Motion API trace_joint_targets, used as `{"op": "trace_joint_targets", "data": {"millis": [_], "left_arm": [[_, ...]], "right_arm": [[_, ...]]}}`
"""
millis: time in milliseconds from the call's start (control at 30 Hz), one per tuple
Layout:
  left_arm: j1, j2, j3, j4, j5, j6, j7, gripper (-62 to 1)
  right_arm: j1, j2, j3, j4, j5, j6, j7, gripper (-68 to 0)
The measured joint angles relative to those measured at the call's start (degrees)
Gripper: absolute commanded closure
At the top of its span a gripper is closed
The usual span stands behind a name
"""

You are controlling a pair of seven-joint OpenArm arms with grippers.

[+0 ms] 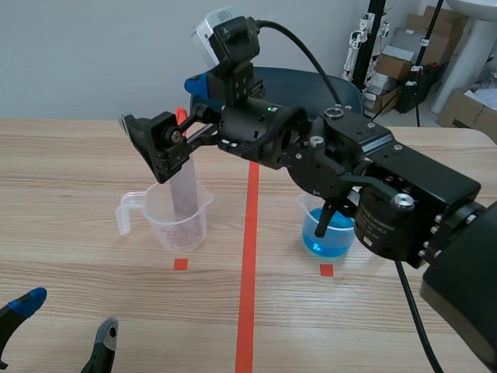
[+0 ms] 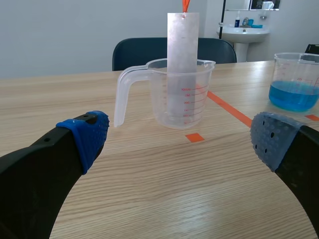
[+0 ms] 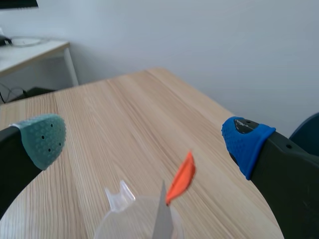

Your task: Do the redox reaction experiment. put the plate into the left beaker

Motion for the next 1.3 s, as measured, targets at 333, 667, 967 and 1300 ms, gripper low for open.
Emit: {"op": "trace_joint_targets", "data": {"millis": [333,667,967,1300], "left_arm": [[0.0,0.0,0.0,0.0,0.0,0.0,0.0,-60.2],[0.0,0.0,0.0,0.0,0.0,0.0,0.0,-60.2],[0.0,0.0,0.0,0.0,0.0,0.0,0.0,-60.2],[0.0,0.0,0.0,0.0,0.0,0.0,-0.02,-60.2]], "right_arm": [[0.0,0.04,-0.11,-0.02,-0.02,-5.22,3.93,-67.9],[0.0,0.04,-0.11,-0.02,-0.02,-5.22,3.93,-67.9],[0.0,0.04,-0.11,-0.02,-0.02,-5.22,3.93,-67.9],[0.0,0.04,-0.11,-0.02,-0.02,-5.22,2.1,-67.9]]}}
